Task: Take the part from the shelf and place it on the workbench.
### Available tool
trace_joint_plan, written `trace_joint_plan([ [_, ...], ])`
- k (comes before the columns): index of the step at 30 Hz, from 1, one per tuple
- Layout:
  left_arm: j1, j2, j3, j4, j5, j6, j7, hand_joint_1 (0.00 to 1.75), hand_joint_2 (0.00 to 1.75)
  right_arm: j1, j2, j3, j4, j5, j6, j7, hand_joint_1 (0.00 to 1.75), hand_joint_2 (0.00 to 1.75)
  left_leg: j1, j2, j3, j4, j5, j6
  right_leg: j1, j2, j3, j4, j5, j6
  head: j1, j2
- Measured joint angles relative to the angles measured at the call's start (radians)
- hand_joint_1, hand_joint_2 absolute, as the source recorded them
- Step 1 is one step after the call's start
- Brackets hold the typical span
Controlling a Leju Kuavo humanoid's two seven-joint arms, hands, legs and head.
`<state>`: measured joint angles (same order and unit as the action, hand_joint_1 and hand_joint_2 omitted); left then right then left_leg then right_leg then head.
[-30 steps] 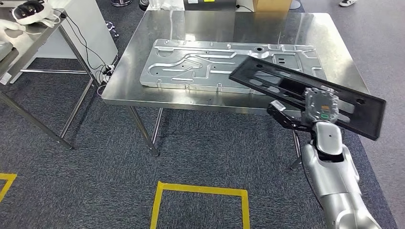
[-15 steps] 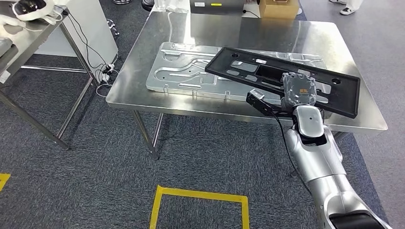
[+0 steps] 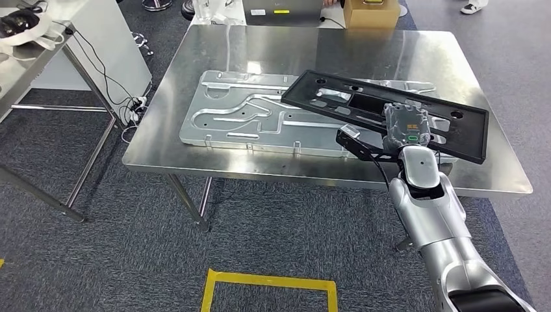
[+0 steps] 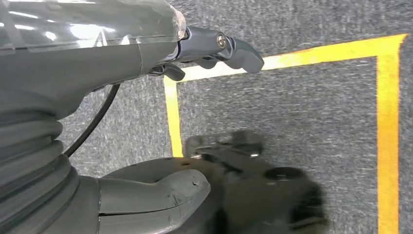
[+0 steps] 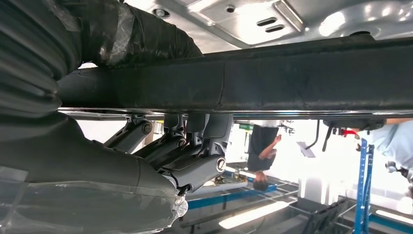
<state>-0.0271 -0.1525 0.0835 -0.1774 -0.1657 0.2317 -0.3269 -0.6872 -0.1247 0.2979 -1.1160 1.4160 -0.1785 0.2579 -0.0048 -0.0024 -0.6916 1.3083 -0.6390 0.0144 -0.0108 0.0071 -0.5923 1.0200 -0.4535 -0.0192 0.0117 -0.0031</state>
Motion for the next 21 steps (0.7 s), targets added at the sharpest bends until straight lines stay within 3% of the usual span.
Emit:
trace_joint_plan([
  [1,0.002,0.000,0.000,0.000,0.000,0.000,0.000,0.00,1.75,0.004,0.000,0.000,0.003,0.000,0.000,0.000,1.75,1.75,0.002,0.000,-0.012,-0.020,-0.001,0.000,0.000,0.003,0.018,0.000,-0.012,0.002,0.000,0.000],
  [2,0.003,0.000,0.000,0.000,0.000,0.000,0.000,0.00,1.75,0.007,0.000,0.000,0.006,0.000,0.000,0.000,1.75,1.75,0.003,0.000,-0.013,-0.064,0.022,0.002,0.000,0.005,0.035,0.000,-0.024,0.003,0.000,0.000],
  [5,0.006,0.001,0.000,0.001,0.002,0.002,0.002,0.00,1.75,0.013,0.000,0.000,0.014,0.000,-0.003,0.001,1.75,1.75,-0.003,-0.002,0.001,-0.238,0.210,0.014,0.002,0.011,0.072,0.004,-0.061,0.016,0.000,0.000],
  [6,0.006,0.002,0.000,0.002,0.002,0.003,0.004,0.00,1.75,0.015,0.000,0.000,0.017,-0.001,-0.004,0.001,1.75,1.75,-0.006,-0.003,0.003,-0.267,0.255,0.018,0.002,0.014,0.077,0.006,-0.072,0.022,0.000,0.000],
  [7,0.004,0.003,0.000,0.002,0.003,0.004,0.007,0.00,1.75,0.017,-0.001,0.000,0.019,-0.001,-0.005,0.001,1.75,1.75,-0.010,-0.003,0.004,-0.276,0.269,0.020,0.002,0.016,0.082,0.006,-0.080,0.028,0.000,0.000],
  [9,0.001,0.004,0.000,0.002,0.003,0.007,0.010,0.00,1.75,0.023,-0.002,0.000,0.021,-0.001,-0.005,0.001,1.75,1.75,-0.011,-0.002,0.015,-0.282,0.270,0.028,-0.001,0.017,0.089,0.007,-0.094,0.040,0.000,0.000],
  [11,-0.001,0.004,0.001,0.002,0.003,0.010,0.012,0.00,1.75,0.024,-0.003,0.000,0.022,-0.001,-0.006,0.001,1.75,1.75,-0.008,0.000,0.028,-0.293,0.267,0.040,-0.003,0.010,0.066,0.060,-0.126,0.047,0.000,0.000],
  [13,-0.003,0.004,0.001,0.002,0.003,0.010,0.012,0.00,1.75,0.026,-0.004,0.000,0.024,-0.001,-0.006,0.002,1.75,1.75,-0.009,0.000,0.034,-0.295,0.258,0.050,-0.003,0.003,-0.010,0.184,-0.175,0.051,0.000,0.000],
  [15,-0.005,0.004,0.001,0.002,0.003,0.010,0.012,0.00,1.75,0.031,-0.005,0.000,0.028,-0.001,-0.005,0.003,1.75,1.75,-0.010,-0.002,0.039,-0.293,0.248,0.054,-0.002,0.003,-0.086,0.279,-0.185,0.054,0.000,0.000],
  [16,-0.005,0.004,0.001,0.002,0.003,0.010,0.013,0.00,1.75,0.033,-0.006,0.000,0.029,-0.001,-0.005,0.003,1.75,1.75,-0.011,-0.003,0.044,-0.291,0.242,0.054,-0.002,0.003,-0.100,0.275,-0.160,0.052,0.000,0.000],
  [17,-0.005,0.003,0.001,0.002,0.003,0.010,0.014,0.00,1.75,0.035,-0.006,0.000,0.030,-0.001,-0.005,0.003,1.75,1.75,-0.012,-0.004,0.051,-0.290,0.237,0.053,-0.001,0.002,-0.091,0.230,-0.116,0.048,0.000,0.000],
  [19,-0.003,0.002,0.001,0.002,0.003,0.010,0.014,0.00,1.75,0.033,-0.006,0.000,0.030,-0.001,-0.006,0.003,1.75,1.75,-0.016,-0.004,0.065,-0.288,0.226,0.049,0.007,-0.002,-0.044,0.092,-0.028,0.034,0.000,0.000],
  [21,-0.003,0.000,0.001,0.002,0.002,0.010,0.014,0.00,1.75,0.030,-0.007,0.000,0.031,-0.001,-0.006,0.003,1.75,1.75,-0.017,-0.004,0.071,-0.287,0.219,0.043,0.015,-0.008,-0.014,0.015,0.002,0.022,0.000,0.000],
])
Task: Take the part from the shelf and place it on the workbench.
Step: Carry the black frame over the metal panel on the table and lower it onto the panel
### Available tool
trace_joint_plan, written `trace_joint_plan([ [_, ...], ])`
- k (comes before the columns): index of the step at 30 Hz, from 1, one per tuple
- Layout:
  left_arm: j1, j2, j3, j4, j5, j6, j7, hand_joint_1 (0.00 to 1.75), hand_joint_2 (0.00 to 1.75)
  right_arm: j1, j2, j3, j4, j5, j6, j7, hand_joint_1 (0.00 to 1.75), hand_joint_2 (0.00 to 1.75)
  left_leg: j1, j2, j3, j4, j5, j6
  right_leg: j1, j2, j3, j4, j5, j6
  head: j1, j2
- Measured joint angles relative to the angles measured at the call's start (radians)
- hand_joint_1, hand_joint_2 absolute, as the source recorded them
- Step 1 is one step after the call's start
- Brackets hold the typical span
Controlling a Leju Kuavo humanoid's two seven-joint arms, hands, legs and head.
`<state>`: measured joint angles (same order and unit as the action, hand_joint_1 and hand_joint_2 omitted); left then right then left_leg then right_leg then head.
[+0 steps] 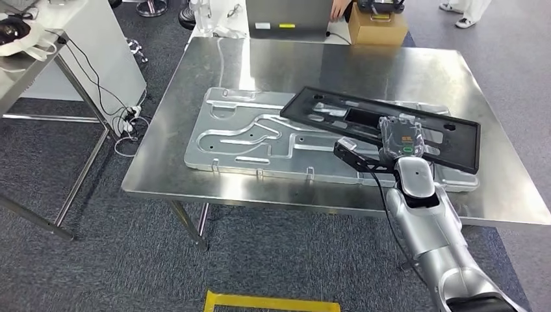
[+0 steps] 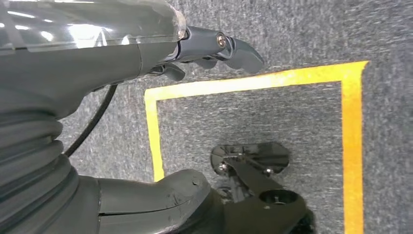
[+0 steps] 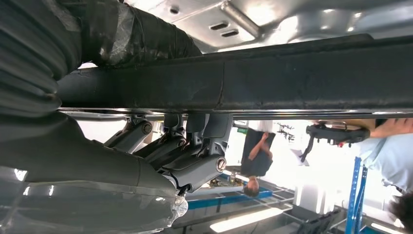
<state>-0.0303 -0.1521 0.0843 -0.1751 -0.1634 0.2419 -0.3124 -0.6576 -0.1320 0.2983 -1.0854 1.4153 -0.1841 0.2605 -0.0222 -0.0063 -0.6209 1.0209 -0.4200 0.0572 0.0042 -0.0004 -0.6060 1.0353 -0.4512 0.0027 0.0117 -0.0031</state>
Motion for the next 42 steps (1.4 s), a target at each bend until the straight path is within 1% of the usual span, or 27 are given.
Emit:
trace_joint_plan([
  [1,-0.001,-0.001,0.000,0.000,-0.001,0.000,0.000,0.00,1.75,-0.001,0.000,0.000,0.000,0.000,0.000,0.000,1.75,1.75,0.000,0.000,0.001,0.000,-0.002,-0.005,0.002,0.000,0.003,-0.006,-0.003,-0.004,0.000,0.000],
  [3,-0.002,-0.001,0.000,0.000,-0.003,0.000,0.000,0.00,1.75,-0.002,0.000,0.000,0.000,0.000,0.002,0.000,1.75,1.75,0.000,0.000,0.002,0.001,-0.007,-0.015,-0.002,0.001,0.009,-0.017,0.002,-0.011,0.000,0.000],
  [4,-0.002,-0.001,0.000,0.000,-0.004,0.000,0.000,0.00,1.75,-0.002,0.000,0.000,0.001,0.000,0.003,0.000,1.75,1.75,0.000,0.000,-0.003,0.014,-0.019,-0.021,-0.006,0.001,0.013,-0.024,0.005,-0.014,0.000,0.000],
  [6,-0.002,-0.001,0.000,0.000,-0.004,0.001,0.000,0.00,1.75,-0.002,0.000,0.000,0.004,0.000,0.004,0.000,1.75,1.75,0.006,0.000,-0.038,0.098,-0.072,-0.035,-0.012,-0.001,0.020,-0.034,0.011,-0.020,-0.001,0.000],
  [8,-0.001,-0.001,0.000,0.000,-0.004,0.001,-0.001,0.00,1.75,-0.001,0.000,0.000,0.011,0.000,0.004,0.000,1.75,1.75,0.017,0.001,-0.097,0.226,-0.132,-0.048,-0.014,-0.001,0.020,-0.034,0.010,-0.022,-0.001,0.000],
  [9,0.000,-0.001,0.000,0.000,-0.004,0.002,-0.002,0.00,1.75,0.001,0.000,0.000,0.016,0.000,0.004,0.000,1.75,1.75,0.023,0.001,-0.116,0.267,-0.144,-0.054,-0.015,-0.001,0.020,-0.034,0.009,-0.021,-0.001,0.000],
  [10,0.001,-0.001,0.000,0.000,-0.004,0.003,-0.003,0.00,1.75,0.003,0.000,0.000,0.021,0.000,0.003,0.000,1.75,1.75,0.029,0.001,-0.118,0.271,-0.135,-0.060,-0.017,-0.001,0.020,-0.033,0.008,-0.019,-0.001,0.000],
  [11,0.001,-0.001,0.000,0.000,-0.005,0.005,-0.003,0.00,1.75,0.005,0.000,0.000,0.025,0.000,0.003,0.000,1.75,1.75,0.034,0.002,-0.099,0.235,-0.109,-0.065,-0.019,0.001,0.021,-0.031,0.006,-0.016,-0.001,0.000],
  [13,0.001,-0.001,0.000,0.000,-0.005,0.009,-0.003,0.00,1.75,0.006,0.000,0.000,0.033,0.000,0.002,0.000,1.75,1.75,0.041,0.001,-0.027,0.099,-0.048,-0.071,-0.025,0.004,0.023,-0.024,-0.001,-0.005,-0.001,0.000],
  [14,0.000,-0.001,0.000,0.000,-0.005,0.010,-0.004,0.00,1.75,0.006,0.000,0.000,0.035,0.000,0.001,0.000,1.75,1.75,0.041,0.000,0.001,0.044,-0.030,-0.069,-0.026,0.005,0.022,-0.019,-0.005,0.002,-0.001,0.000],
  [15,0.000,-0.001,0.000,0.000,-0.005,0.010,-0.005,0.00,1.75,0.006,-0.001,0.000,0.037,-0.001,0.000,0.000,1.75,1.75,0.039,-0.002,0.018,0.012,-0.024,-0.064,-0.026,0.006,0.021,-0.016,-0.008,0.010,-0.001,0.000],
  [18,0.000,0.000,0.002,0.000,-0.004,0.011,-0.010,0.00,1.75,0.007,-0.001,0.000,0.044,-0.002,-0.001,0.000,1.75,1.75,0.033,-0.003,0.023,0.000,-0.026,-0.042,-0.029,0.008,0.021,-0.015,-0.010,0.029,-0.001,0.000],
  [20,0.000,0.001,0.003,0.000,-0.004,0.011,-0.014,0.00,1.75,0.007,-0.002,0.000,0.046,-0.002,-0.002,-0.001,1.75,1.75,0.034,-0.002,0.027,-0.008,-0.021,-0.029,-0.033,0.006,0.009,0.011,-0.028,0.037,0.000,0.000],
  [21,-0.001,0.001,0.003,0.000,-0.004,0.011,-0.015,0.00,1.75,0.006,-0.003,0.000,0.047,-0.002,-0.003,-0.002,1.75,1.75,0.034,-0.001,0.028,-0.012,-0.020,-0.022,-0.033,0.005,-0.010,0.050,-0.050,0.038,0.000,0.000],
  [23,-0.002,0.001,0.003,0.000,-0.005,0.012,-0.016,0.00,1.75,0.006,-0.003,0.000,0.051,0.000,-0.005,-0.003,1.75,1.75,0.031,0.000,0.029,-0.012,-0.021,-0.015,-0.032,0.004,-0.073,0.172,-0.105,0.040,0.000,0.000],
  [24,-0.002,0.001,0.003,0.000,-0.005,0.013,-0.016,0.00,1.75,0.007,-0.003,0.000,0.055,0.001,-0.005,-0.003,1.75,1.75,0.029,0.000,0.029,-0.011,-0.023,-0.012,-0.030,0.004,-0.105,0.227,-0.121,0.040,0.000,0.000],
  [25,-0.002,0.001,0.003,0.000,-0.005,0.013,-0.016,0.00,1.75,0.009,-0.003,0.000,0.059,0.001,-0.006,-0.003,1.75,1.75,0.027,0.000,0.029,-0.009,-0.025,-0.011,-0.029,0.004,-0.124,0.254,-0.119,0.039,0.000,0.000],
  [26,-0.002,0.001,0.003,0.000,-0.005,0.014,-0.016,0.00,1.75,0.011,-0.003,0.000,0.062,0.002,-0.006,-0.003,1.75,1.75,0.026,-0.001,0.030,-0.007,-0.028,-0.010,-0.029,0.004,-0.126,0.245,-0.099,0.036,0.000,0.000],
  [28,-0.002,0.000,0.003,0.000,-0.006,0.014,-0.016,0.00,1.75,0.012,-0.003,0.000,0.066,0.005,-0.006,-0.004,1.75,1.75,0.024,-0.002,0.035,-0.002,-0.036,-0.012,-0.027,0.003,-0.079,0.131,-0.027,0.029,0.000,0.000],
  [30,-0.003,0.000,0.003,0.000,-0.007,0.014,-0.016,0.00,1.75,0.008,0.000,0.000,0.067,0.010,-0.008,-0.009,1.75,1.75,0.021,-0.002,0.037,0.002,-0.043,-0.018,-0.020,0.002,-0.031,0.026,0.011,0.021,0.000,0.000],
  [32,-0.004,0.000,0.003,0.000,-0.009,0.015,-0.017,0.00,1.75,0.005,0.009,0.002,0.070,0.018,-0.010,-0.016,1.75,1.75,0.019,-0.001,0.038,0.001,-0.046,-0.027,-0.013,0.003,-0.020,0.003,0.009,0.014,0.000,0.000],
  [35,-0.005,0.000,0.003,0.000,-0.015,0.017,-0.018,0.00,1.75,0.003,0.032,0.011,0.075,0.031,-0.010,-0.027,1.75,1.75,0.020,0.000,0.033,0.020,-0.065,-0.043,-0.019,0.006,-0.011,-0.009,0.012,-0.002,-0.001,0.000],
  [37,-0.005,0.001,0.003,0.000,-0.016,0.017,-0.018,0.00,1.75,-0.002,0.049,0.019,0.077,0.036,-0.010,-0.031,1.75,1.75,0.023,0.000,-0.013,0.119,-0.118,-0.053,-0.021,0.006,-0.004,-0.014,0.011,-0.013,-0.001,0.000],
  [39,-0.005,0.001,0.003,0.000,-0.017,0.017,-0.018,0.00,1.75,-0.004,0.061,0.025,0.080,0.038,-0.009,-0.031,1.75,1.75,0.025,0.001,-0.086,0.256,-0.170,-0.059,-0.019,0.006,-0.002,-0.013,0.007,-0.019,-0.002,0.000],
  [40,-0.004,0.001,0.003,0.000,-0.017,0.017,-0.018,0.00,1.75,-0.004,0.065,0.027,0.082,0.039,-0.009,-0.031,1.75,1.75,0.026,0.001,-0.109,0.293,-0.173,-0.061,-0.019,0.006,0.000,-0.012,0.005,-0.020,-0.002,0.000],
  [41,-0.003,0.001,0.003,0.000,-0.017,0.017,-0.018,0.00,1.75,-0.004,0.068,0.028,0.084,0.039,-0.009,-0.031,1.75,1.75,0.027,0.001,-0.114,0.291,-0.155,-0.061,-0.018,0.008,0.003,-0.011,0.002,-0.020,-0.002,0.000],
  [42,-0.002,0.001,0.003,0.000,-0.017,0.017,-0.018,0.00,1.75,-0.004,0.071,0.029,0.085,0.039,-0.009,-0.031,1.75,1.75,0.027,0.001,-0.098,0.248,-0.119,-0.061,-0.018,0.010,0.007,-0.011,-0.001,-0.019,-0.002,0.000],
])
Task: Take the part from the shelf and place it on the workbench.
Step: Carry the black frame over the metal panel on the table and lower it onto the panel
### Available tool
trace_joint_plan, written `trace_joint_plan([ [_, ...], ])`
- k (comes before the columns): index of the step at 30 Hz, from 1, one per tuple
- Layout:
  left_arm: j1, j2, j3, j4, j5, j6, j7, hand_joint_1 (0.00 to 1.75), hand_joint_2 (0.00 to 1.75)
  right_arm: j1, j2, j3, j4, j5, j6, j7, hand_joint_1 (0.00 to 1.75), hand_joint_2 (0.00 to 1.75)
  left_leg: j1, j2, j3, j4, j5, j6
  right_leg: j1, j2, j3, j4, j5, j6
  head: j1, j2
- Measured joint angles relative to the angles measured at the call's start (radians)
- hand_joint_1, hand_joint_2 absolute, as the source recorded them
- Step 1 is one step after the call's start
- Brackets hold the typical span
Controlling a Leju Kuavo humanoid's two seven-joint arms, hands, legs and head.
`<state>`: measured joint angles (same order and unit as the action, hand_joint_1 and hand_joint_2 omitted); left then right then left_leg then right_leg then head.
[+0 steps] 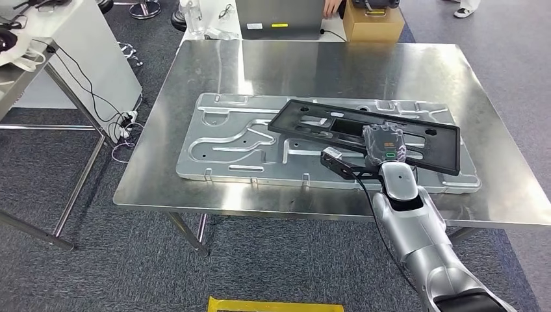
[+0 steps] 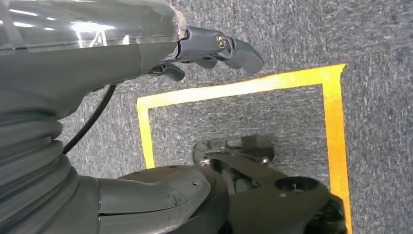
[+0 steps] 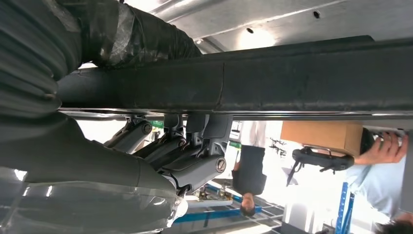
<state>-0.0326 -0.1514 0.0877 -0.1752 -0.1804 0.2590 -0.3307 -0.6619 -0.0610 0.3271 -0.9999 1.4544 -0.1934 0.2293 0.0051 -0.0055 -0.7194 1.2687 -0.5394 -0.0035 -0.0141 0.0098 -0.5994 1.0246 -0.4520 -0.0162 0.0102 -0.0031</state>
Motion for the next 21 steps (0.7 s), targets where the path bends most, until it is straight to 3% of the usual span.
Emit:
trace_joint_plan([
  [2,0.000,0.000,0.000,0.000,0.000,0.000,0.000,0.00,1.75,-0.002,0.005,0.003,0.002,0.002,0.000,-0.001,1.75,1.75,0.000,0.000,0.064,-0.144,0.077,0.007,0.001,0.006,0.008,0.002,-0.007,0.005,0.000,0.000],
  [4,-0.001,0.000,0.000,0.000,-0.001,0.000,0.000,0.00,1.75,-0.006,0.009,0.005,0.005,0.004,0.001,-0.002,1.75,1.75,-0.003,-0.001,0.103,-0.233,0.102,0.015,0.004,0.013,0.007,0.004,-0.010,0.014,0.000,0.000],
  [8,-0.003,0.001,0.001,0.000,-0.002,-0.001,0.000,0.00,1.75,-0.018,0.012,0.010,0.011,0.007,0.003,-0.003,1.75,1.75,-0.001,0.011,0.122,-0.261,0.100,0.034,0.004,0.020,0.003,0.010,-0.017,0.034,0.001,0.000],
  [10,-0.003,0.002,0.001,0.000,-0.004,-0.001,0.000,0.00,1.75,-0.024,0.012,0.015,0.014,0.007,0.005,-0.005,1.75,1.75,0.001,0.020,0.132,-0.271,0.104,0.044,0.003,0.009,-0.033,0.088,-0.061,0.039,0.001,0.000],
  [12,-0.005,0.002,0.001,0.000,-0.006,0.000,0.000,0.00,1.75,-0.027,0.012,0.020,0.020,0.007,0.005,-0.006,1.75,1.75,0.001,0.027,0.133,-0.272,0.103,0.048,0.000,0.003,-0.102,0.220,-0.119,0.044,0.001,0.000],
  [13,-0.006,0.002,0.001,0.000,-0.007,0.001,0.000,0.00,1.75,-0.027,0.012,0.021,0.024,0.006,0.005,-0.006,1.75,1.75,0.001,0.028,0.133,-0.271,0.103,0.048,-0.004,0.002,-0.127,0.265,-0.130,0.047,0.001,0.000],
  [14,-0.007,0.002,0.001,0.000,-0.008,0.002,0.000,0.00,1.75,-0.026,0.012,0.021,0.028,0.005,0.005,-0.006,1.75,1.75,0.001,0.028,0.134,-0.270,0.102,0.046,-0.008,0.000,-0.134,0.274,-0.120,0.050,0.001,0.000],
  [15,-0.007,0.002,0.001,0.000,-0.008,0.003,0.000,0.00,1.75,-0.026,0.012,0.021,0.031,0.004,0.005,-0.007,1.75,1.75,0.003,0.028,0.135,-0.269,0.100,0.044,-0.012,-0.002,-0.122,0.246,-0.094,0.053,0.001,0.000],
  [16,-0.007,0.002,0.001,0.000,-0.009,0.004,0.001,0.00,1.75,-0.027,0.012,0.022,0.033,0.003,0.004,-0.007,1.75,1.75,0.005,0.028,0.136,-0.264,0.097,0.040,-0.018,-0.004,-0.092,0.183,-0.056,0.056,0.001,0.000],
  [18,-0.007,0.002,0.002,0.000,-0.009,0.006,0.001,0.00,1.75,-0.029,0.012,0.022,0.037,0.002,0.004,-0.008,1.75,1.75,0.005,0.026,0.132,-0.250,0.088,0.027,-0.021,-0.003,-0.033,0.064,-0.010,0.059,0.000,0.000],
  [19,-0.008,0.002,0.002,0.000,-0.009,0.007,0.000,0.00,1.75,-0.029,0.012,0.022,0.039,0.002,0.004,-0.009,1.75,1.75,0.003,0.024,0.129,-0.244,0.085,0.021,-0.021,-0.002,-0.018,0.031,-0.002,0.057,0.000,0.000],
  [21,-0.008,0.003,0.002,0.000,-0.010,0.008,-0.002,0.00,1.75,-0.028,0.011,0.022,0.044,0.000,0.004,-0.010,1.75,1.75,0.004,0.021,0.126,-0.242,0.084,0.010,-0.014,-0.002,-0.018,0.024,-0.005,0.042,-0.001,0.000],
])
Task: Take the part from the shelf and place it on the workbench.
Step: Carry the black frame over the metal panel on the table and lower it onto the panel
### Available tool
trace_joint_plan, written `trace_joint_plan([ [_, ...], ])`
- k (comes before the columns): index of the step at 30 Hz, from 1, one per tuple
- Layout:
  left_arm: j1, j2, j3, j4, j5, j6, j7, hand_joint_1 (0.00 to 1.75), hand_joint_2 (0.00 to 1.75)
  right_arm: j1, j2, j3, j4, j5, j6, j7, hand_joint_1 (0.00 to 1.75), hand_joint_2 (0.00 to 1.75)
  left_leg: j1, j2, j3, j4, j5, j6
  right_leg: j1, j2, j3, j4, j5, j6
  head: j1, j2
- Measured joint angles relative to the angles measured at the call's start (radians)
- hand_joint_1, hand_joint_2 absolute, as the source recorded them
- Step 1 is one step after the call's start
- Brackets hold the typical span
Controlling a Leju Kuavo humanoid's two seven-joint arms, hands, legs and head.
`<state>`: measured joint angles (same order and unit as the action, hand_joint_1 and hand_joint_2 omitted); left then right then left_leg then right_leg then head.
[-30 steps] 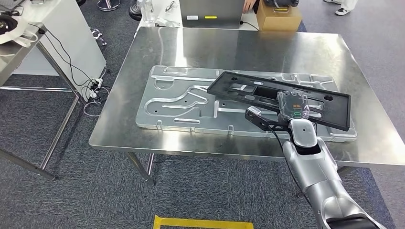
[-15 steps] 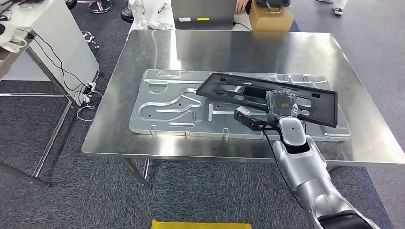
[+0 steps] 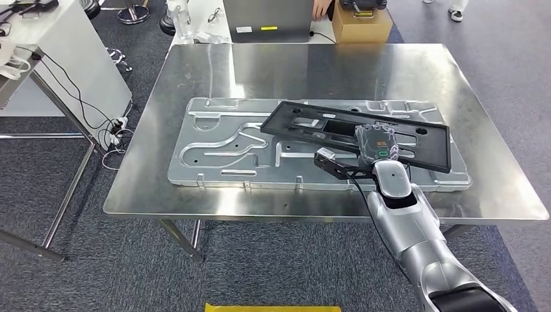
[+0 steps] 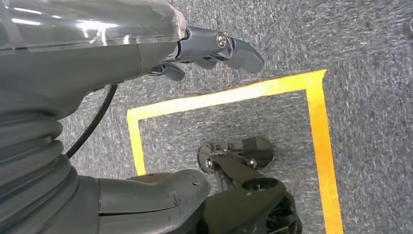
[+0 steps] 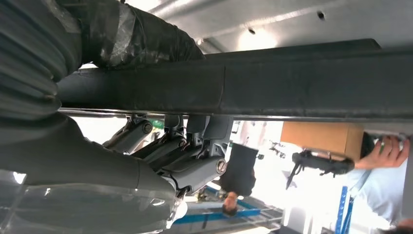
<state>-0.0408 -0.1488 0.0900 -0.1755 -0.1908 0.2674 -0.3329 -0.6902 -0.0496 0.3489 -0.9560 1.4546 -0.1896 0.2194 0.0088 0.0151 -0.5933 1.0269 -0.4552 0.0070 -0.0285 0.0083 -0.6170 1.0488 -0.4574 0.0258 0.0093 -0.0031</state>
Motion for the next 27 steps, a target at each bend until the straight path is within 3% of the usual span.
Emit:
trace_joint_plan([
  [2,0.001,0.000,0.000,0.000,-0.001,0.001,-0.001,0.00,1.75,0.000,0.001,0.000,0.002,0.000,0.000,-0.001,1.75,1.75,0.004,-0.003,-0.005,0.008,-0.009,-0.009,0.001,-0.004,0.001,-0.003,0.001,-0.016,0.000,0.000],
  [3,0.001,0.000,0.000,0.000,-0.001,0.001,-0.001,0.00,1.75,-0.001,0.002,0.000,0.003,0.000,0.000,-0.001,1.75,1.75,0.006,-0.004,-0.017,0.034,-0.027,-0.013,0.001,-0.006,0.003,-0.005,0.002,-0.023,0.000,0.000],
  [6,0.003,0.000,0.000,0.000,-0.002,0.001,-0.002,0.00,1.75,-0.001,0.004,0.001,0.005,0.000,0.000,-0.001,1.75,1.75,0.006,-0.006,-0.101,0.214,-0.114,-0.019,0.006,-0.010,0.004,-0.006,0.000,-0.035,0.000,0.000],
  [7,0.004,0.000,0.000,0.000,-0.002,0.001,-0.002,0.00,1.75,-0.001,0.004,0.001,0.007,0.000,0.000,-0.001,1.75,1.75,0.006,-0.006,-0.128,0.268,-0.129,-0.018,0.010,-0.010,0.005,-0.006,-0.001,-0.037,0.000,0.000],
  [8,0.005,0.000,0.000,0.000,-0.002,0.001,-0.002,0.00,1.75,-0.001,0.005,0.001,0.008,0.000,0.000,-0.001,1.75,1.75,0.005,-0.006,-0.142,0.289,-0.125,-0.015,0.013,-0.010,0.006,-0.005,-0.003,-0.040,0.000,0.000],
  [9,0.006,0.000,0.000,0.000,-0.003,0.002,-0.002,0.00,1.75,-0.001,0.006,0.001,0.008,0.000,0.000,-0.001,1.75,1.75,0.004,-0.007,-0.135,0.270,-0.102,-0.010,0.016,-0.009,0.009,-0.004,-0.004,-0.041,0.000,0.000],
  [10,0.006,0.000,0.000,0.000,-0.004,0.004,-0.002,0.00,1.75,-0.001,0.006,0.001,0.008,0.000,0.000,-0.001,1.75,1.75,0.002,-0.007,-0.112,0.214,-0.064,-0.003,0.018,-0.008,0.013,-0.004,-0.007,-0.042,0.000,0.000],
  [12,0.006,0.001,0.000,0.000,-0.007,0.008,-0.001,0.00,1.75,-0.002,0.006,0.001,0.008,0.000,0.000,-0.001,0.87,1.75,-0.006,-0.009,-0.051,0.081,-0.002,0.013,0.021,-0.007,0.020,-0.004,-0.012,-0.039,0.000,0.000],
  [14,0.005,0.002,0.000,0.000,-0.008,0.011,0.001,0.00,1.75,-0.003,0.007,0.001,0.010,-0.001,-0.001,-0.001,0.00,1.75,-0.013,-0.010,-0.022,0.016,0.012,0.023,0.022,-0.007,0.019,-0.005,-0.013,-0.032,0.001,0.000],
  [18,0.007,0.002,0.000,0.000,-0.010,0.014,0.005,0.00,0.00,-0.007,0.008,0.001,0.015,-0.002,-0.002,-0.001,0.00,1.75,-0.007,-0.008,-0.006,-0.015,0.018,0.031,0.022,-0.007,0.012,0.009,-0.027,-0.012,0.002,0.000],
  [19,0.007,0.002,0.000,0.000,-0.009,0.015,0.005,0.00,0.00,-0.009,0.008,0.001,0.016,-0.003,-0.002,-0.001,0.00,1.75,-0.004,-0.006,-0.001,-0.023,0.020,0.034,0.023,-0.006,-0.004,0.044,-0.049,-0.009,0.002,0.000],
  [21,0.005,0.002,0.002,0.000,-0.007,0.011,0.005,0.00,0.00,-0.013,0.008,0.001,0.020,-0.003,-0.002,-0.001,0.00,1.75,-0.005,-0.001,0.000,-0.025,0.020,0.037,0.020,-0.007,-0.065,0.164,-0.105,-0.004,0.002,0.000],
  [23,0.003,0.002,0.004,0.000,-0.003,0.005,0.005,0.00,0.00,-0.012,0.008,0.001,0.027,-0.003,-0.002,-0.003,0.00,1.75,-0.006,0.000,0.000,-0.023,0.019,0.038,0.016,-0.007,-0.114,0.250,-0.123,0.001,0.002,0.000],
  [24,0.002,0.002,0.005,0.000,-0.001,0.002,0.005,0.00,0.00,-0.012,0.008,0.001,0.030,-0.004,-0.002,-0.004,0.00,1.75,-0.005,-0.001,0.001,-0.021,0.017,0.037,0.013,-0.007,-0.114,0.242,-0.105,0.003,0.002,0.000],
  [25,0.001,0.001,0.006,0.000,0.000,0.000,0.005,0.00,0.00,-0.012,0.008,0.001,0.032,-0.004,-0.002,-0.005,0.00,1.75,-0.004,-0.002,0.001,-0.017,0.015,0.034,0.010,-0.008,-0.094,0.197,-0.072,0.005,0.002,0.000],
  [27,0.001,0.000,0.008,0.000,0.003,-0.004,0.005,0.00,0.00,-0.015,0.010,0.001,0.033,-0.004,-0.002,-0.006,0.00,1.75,-0.004,-0.005,-0.002,-0.005,0.008,0.027,0.007,-0.008,-0.033,0.068,-0.014,0.006,0.002,0.000],
])
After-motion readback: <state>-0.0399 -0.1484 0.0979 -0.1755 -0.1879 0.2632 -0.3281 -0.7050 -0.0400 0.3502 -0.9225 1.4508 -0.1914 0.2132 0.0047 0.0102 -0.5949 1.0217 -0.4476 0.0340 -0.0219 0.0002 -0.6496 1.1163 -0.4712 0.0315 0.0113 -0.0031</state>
